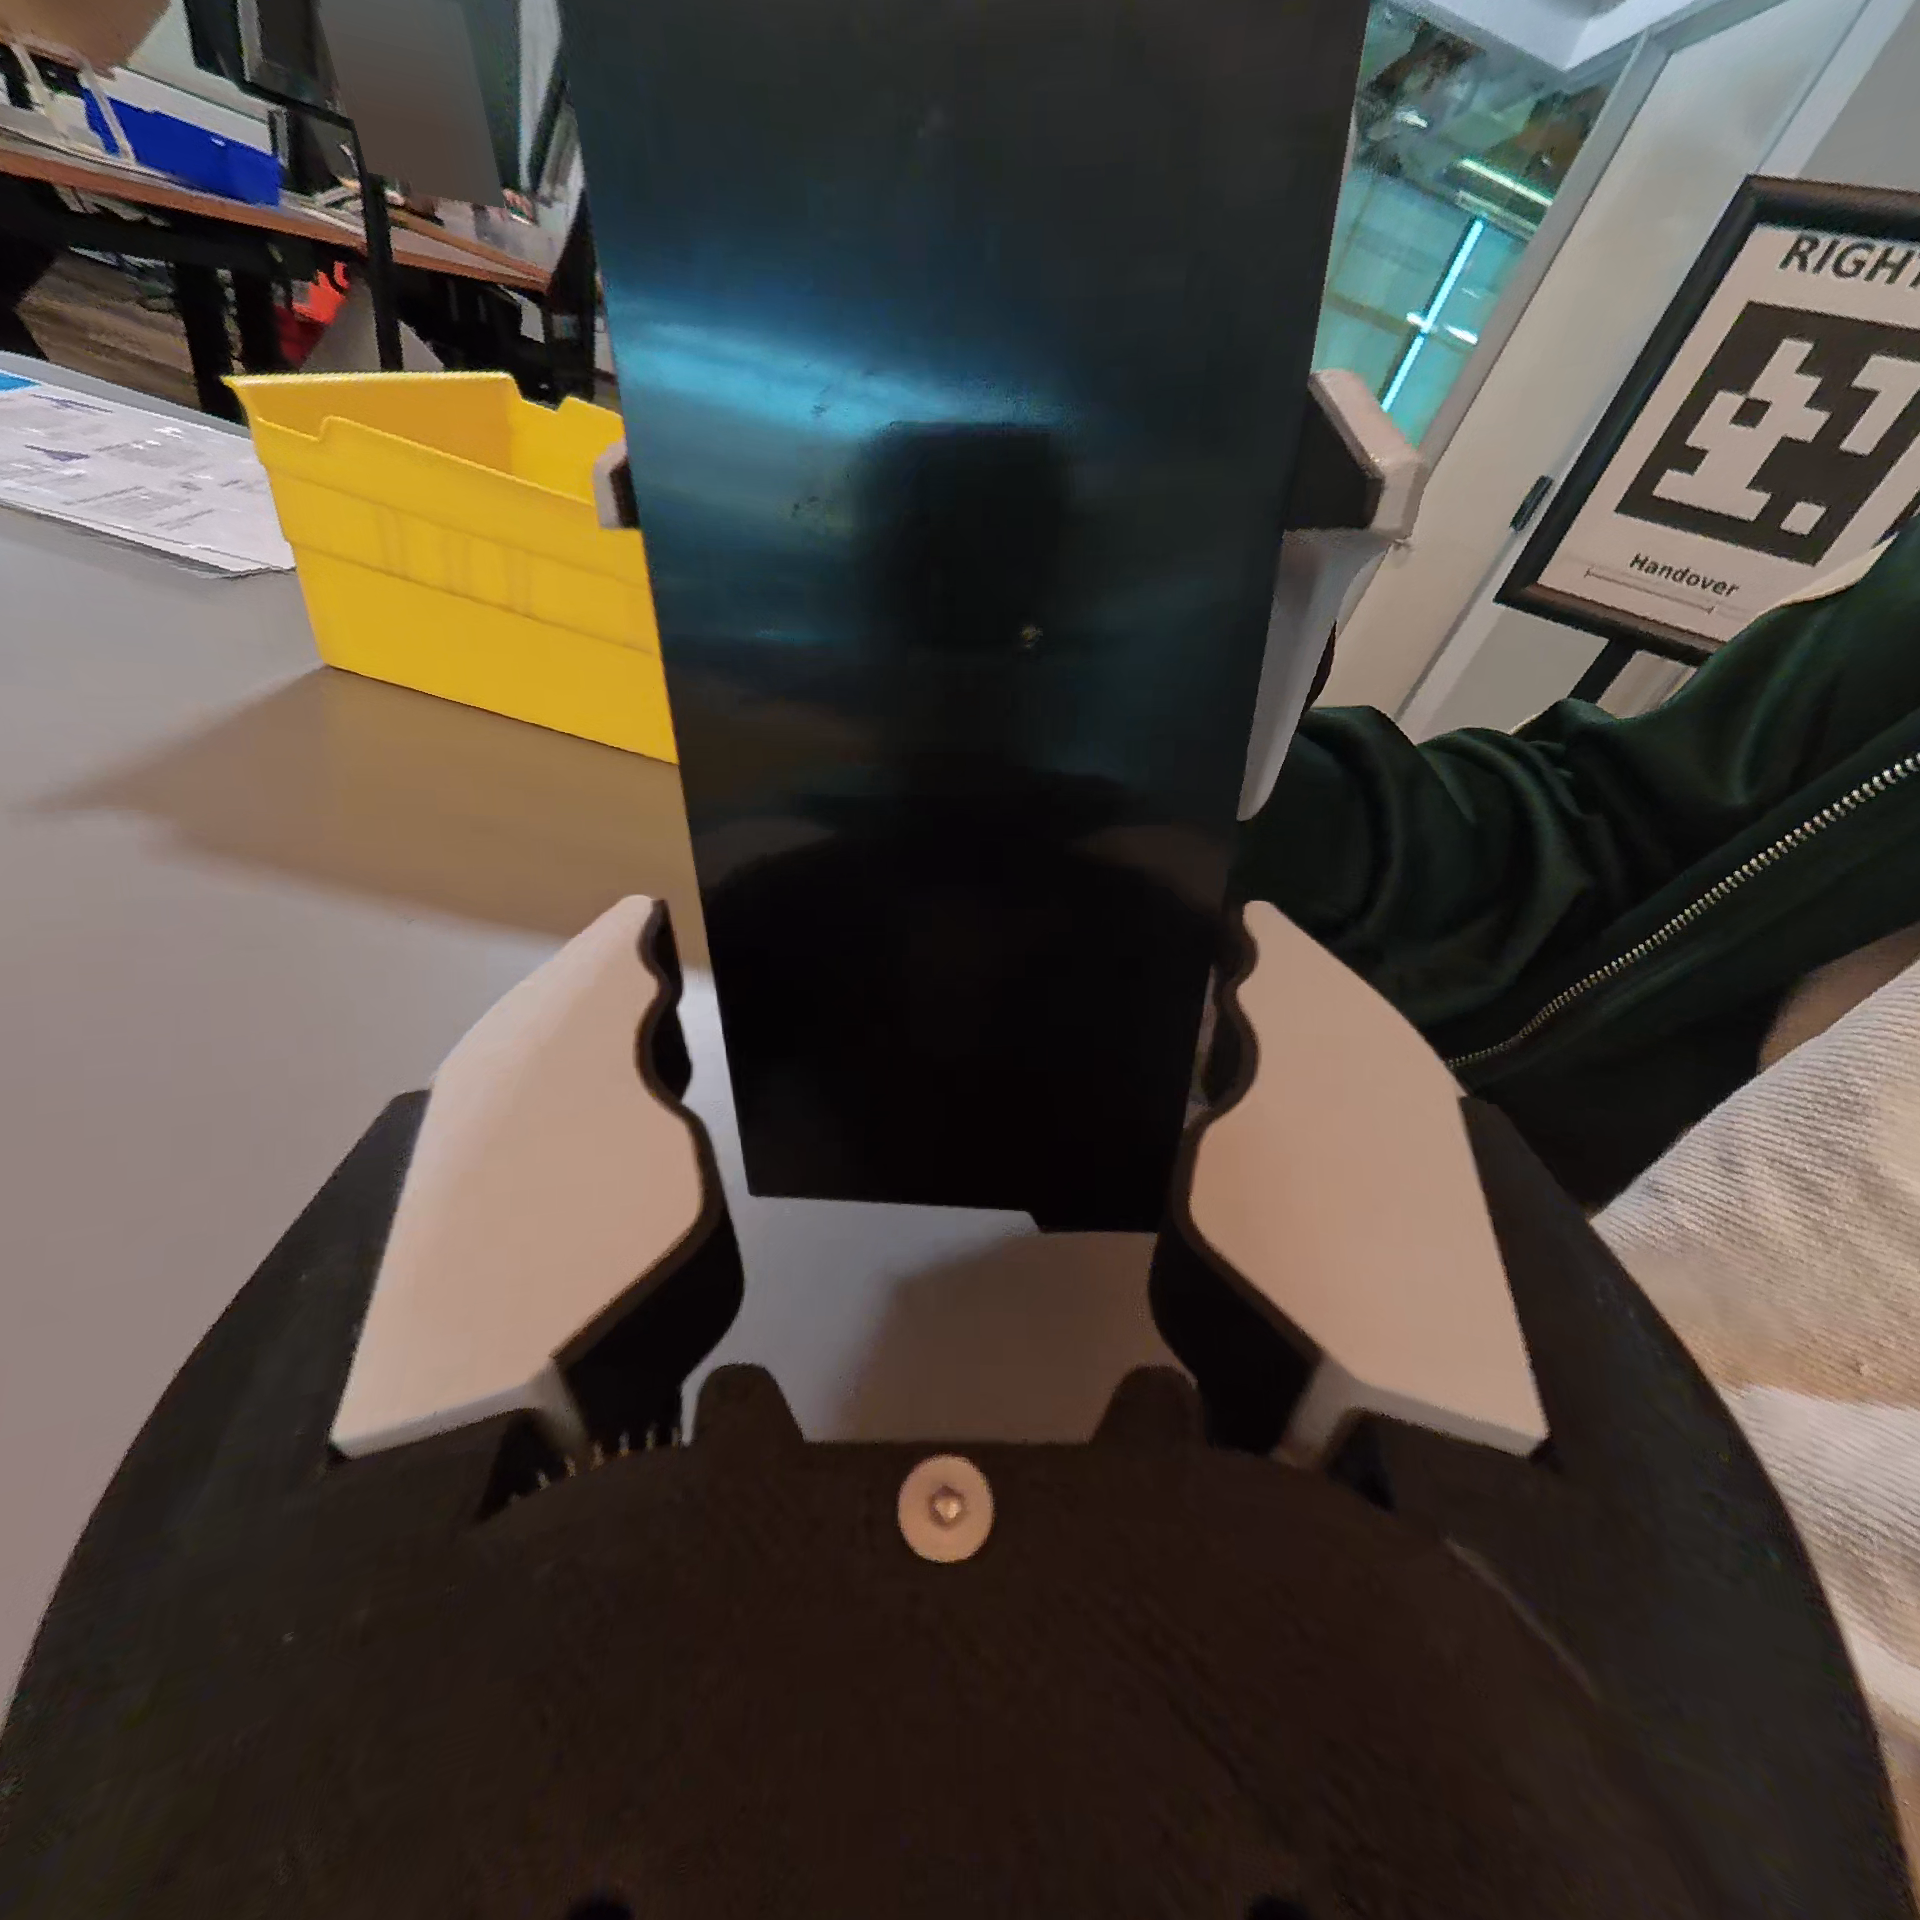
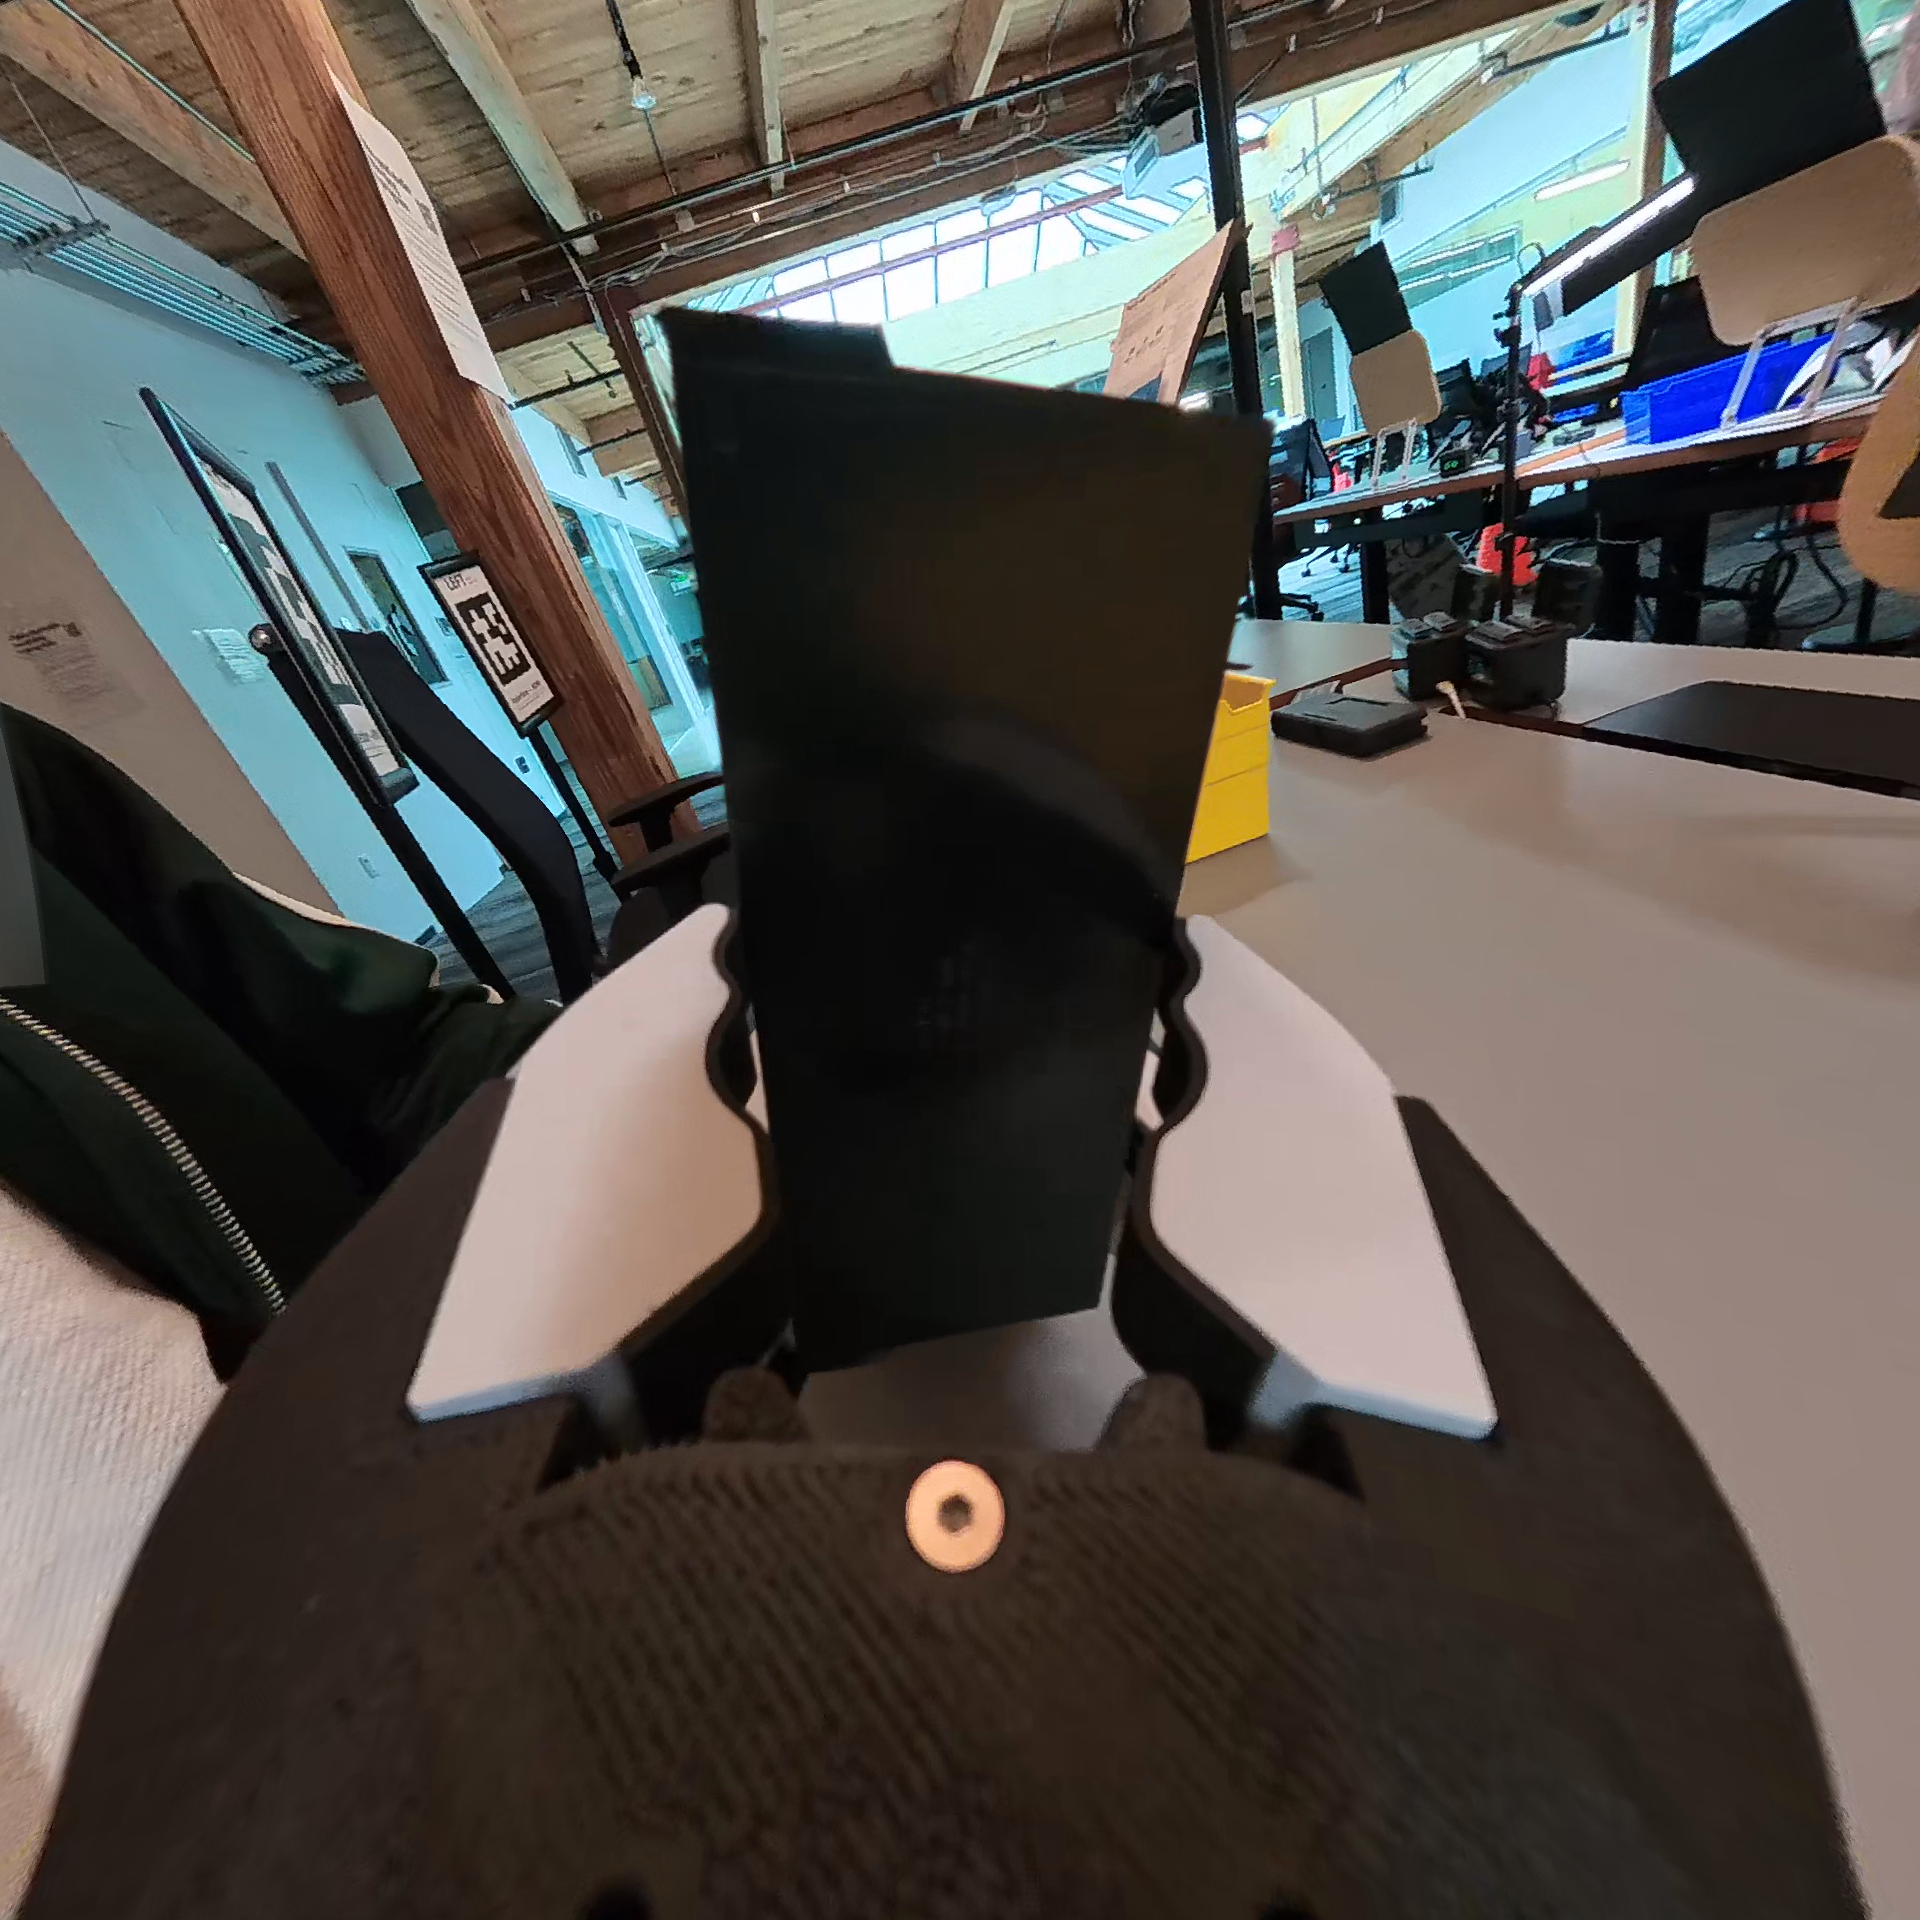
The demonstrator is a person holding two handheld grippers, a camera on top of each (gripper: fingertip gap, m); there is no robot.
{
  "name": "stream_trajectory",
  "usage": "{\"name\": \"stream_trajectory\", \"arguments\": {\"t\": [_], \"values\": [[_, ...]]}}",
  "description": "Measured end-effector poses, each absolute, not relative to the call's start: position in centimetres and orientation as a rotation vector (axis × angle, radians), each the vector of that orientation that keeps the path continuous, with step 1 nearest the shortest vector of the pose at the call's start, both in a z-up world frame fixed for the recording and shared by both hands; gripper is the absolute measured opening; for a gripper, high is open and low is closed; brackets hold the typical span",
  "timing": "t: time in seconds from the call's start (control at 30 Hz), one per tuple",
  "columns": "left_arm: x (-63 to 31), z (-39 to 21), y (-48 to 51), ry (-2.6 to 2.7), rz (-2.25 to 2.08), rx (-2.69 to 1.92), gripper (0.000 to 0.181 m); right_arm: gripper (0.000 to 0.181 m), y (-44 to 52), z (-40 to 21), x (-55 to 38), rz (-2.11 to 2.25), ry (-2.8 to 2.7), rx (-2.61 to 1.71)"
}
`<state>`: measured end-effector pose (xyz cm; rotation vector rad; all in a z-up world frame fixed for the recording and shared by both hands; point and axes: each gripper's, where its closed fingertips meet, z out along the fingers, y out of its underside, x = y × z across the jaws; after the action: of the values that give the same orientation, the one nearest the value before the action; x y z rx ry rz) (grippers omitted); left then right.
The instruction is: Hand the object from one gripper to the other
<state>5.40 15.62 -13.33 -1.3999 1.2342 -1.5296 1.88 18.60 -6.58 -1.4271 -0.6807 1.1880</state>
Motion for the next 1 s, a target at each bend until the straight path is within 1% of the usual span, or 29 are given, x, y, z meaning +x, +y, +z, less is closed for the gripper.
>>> {"name": "stream_trajectory", "arguments": {"t": [0.13,0.27,0.4,0.47,0.53,0.6,0.7,0.77,0.83,0.9,0.97,1.0], "values": [[5.1,-13.2,16.2,1.203,-1.535,-1.403,0.116,0.077,19.2,-6.5,2.8,1.150,-0.643,-1.431],[4.5,-12.8,17.4,1.137,-1.548,-1.412,0.116,0.077,20.3,-6.8,4.1,1.057,-0.605,-1.471],[3.0,-11.6,20.5,0.921,-1.536,-1.433,0.111,0.077,21.2,-7.6,5.0,0.831,-0.647,-1.545],[1.8,-11.0,21.9,0.827,-1.533,-1.434,0.098,0.077,21.7,-8.4,5.3,0.629,-0.718,-1.597],[0.8,-10.7,22.6,0.805,-1.551,-1.454,0.071,0.077,22.1,-9.4,5.6,0.392,-0.814,-1.640],[0.1,-10.1,22.6,0.806,-1.599,-1.487,0.057,0.077,22.5,-10.6,6.0,0.117,-0.920,-1.671],[-0.7,-8.9,22.6,0.807,-1.622,-1.520,0.047,0.077,23.0,-12.1,6.7,-0.273,-1.078,-1.671],[-0.8,-8.9,22.2,0.868,-1.590,-1.571,0.043,0.077,23.1,-13.0,6.7,-0.424,-1.150,-1.660],[-0.5,-10.0,21.7,0.970,-1.519,-1.665,0.039,0.077,23.0,-13.7,6.4,-0.485,-1.198,-1.650],[-0.3,-11.5,21.4,1.062,-1.422,-1.757,0.033,0.077,23.0,-14.3,6.2,-0.531,-1.237,-1.642],[-0.1,-12.6,21.2,1.110,-1.369,-1.797,0.022,0.077,23.0,-14.7,6.3,-0.579,-1.271,-1.634],[0.1,-12.9,21.1,1.118,-1.376,-1.803,0.021,0.077,23.1,-14.9,6.4,-0.606,-1.282,-1.631]]}}
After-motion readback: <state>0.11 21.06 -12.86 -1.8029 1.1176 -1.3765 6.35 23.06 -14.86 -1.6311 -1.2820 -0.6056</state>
